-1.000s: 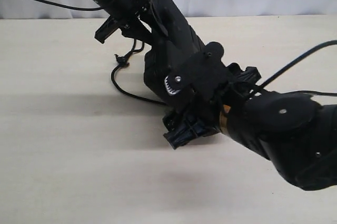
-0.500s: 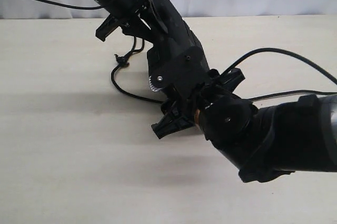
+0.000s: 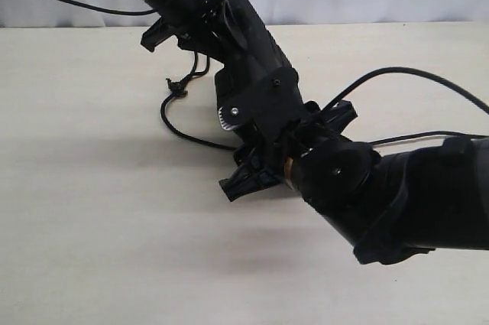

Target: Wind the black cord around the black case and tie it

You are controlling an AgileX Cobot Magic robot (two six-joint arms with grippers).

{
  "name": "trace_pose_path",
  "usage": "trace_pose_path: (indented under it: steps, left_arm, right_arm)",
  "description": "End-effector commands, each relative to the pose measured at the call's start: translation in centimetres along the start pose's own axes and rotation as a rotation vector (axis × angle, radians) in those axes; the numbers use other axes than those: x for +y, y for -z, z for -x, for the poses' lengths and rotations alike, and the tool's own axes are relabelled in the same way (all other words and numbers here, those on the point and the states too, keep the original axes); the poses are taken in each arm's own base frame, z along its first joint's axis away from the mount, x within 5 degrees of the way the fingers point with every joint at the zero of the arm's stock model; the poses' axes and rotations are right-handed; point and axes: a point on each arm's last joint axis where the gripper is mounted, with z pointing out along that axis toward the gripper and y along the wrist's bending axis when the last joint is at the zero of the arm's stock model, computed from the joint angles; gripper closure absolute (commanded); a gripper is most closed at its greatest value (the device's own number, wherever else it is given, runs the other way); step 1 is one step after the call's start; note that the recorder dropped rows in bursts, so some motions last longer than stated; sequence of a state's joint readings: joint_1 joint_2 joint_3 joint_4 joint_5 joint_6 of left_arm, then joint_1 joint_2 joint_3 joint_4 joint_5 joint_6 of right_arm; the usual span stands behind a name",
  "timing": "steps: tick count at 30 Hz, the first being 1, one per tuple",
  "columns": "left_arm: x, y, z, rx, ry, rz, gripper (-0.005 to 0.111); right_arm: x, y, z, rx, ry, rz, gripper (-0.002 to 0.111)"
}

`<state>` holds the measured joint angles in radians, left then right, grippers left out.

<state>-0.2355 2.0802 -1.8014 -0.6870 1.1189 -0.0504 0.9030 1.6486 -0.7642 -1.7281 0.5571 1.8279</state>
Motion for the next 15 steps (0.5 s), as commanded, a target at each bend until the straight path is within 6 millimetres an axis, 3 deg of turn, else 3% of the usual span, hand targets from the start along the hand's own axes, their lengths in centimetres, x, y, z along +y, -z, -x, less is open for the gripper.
trace_pose_path:
  steps: [1,8,15]
  left_arm:
    - [-1.0,-0.3,-0.6,0.029,-0.180,0.041,0.064]
    - [-0.9,3.1,1.1,-0.034,-0.196,0.032,0.061]
    - [1.0,6.8,3.0,-0.122,-0.179,0.051,0.061]
  right_arm:
    - [-1.2,1.5,1.5,-0.050,-0.098,-0.023,0.104]
    - [-2.0,2.7,1.6,-0.002,-0.153,-0.041,0.104]
    - [-2.6,3.5,1.5,0.040,-0.180,-0.057,0.104]
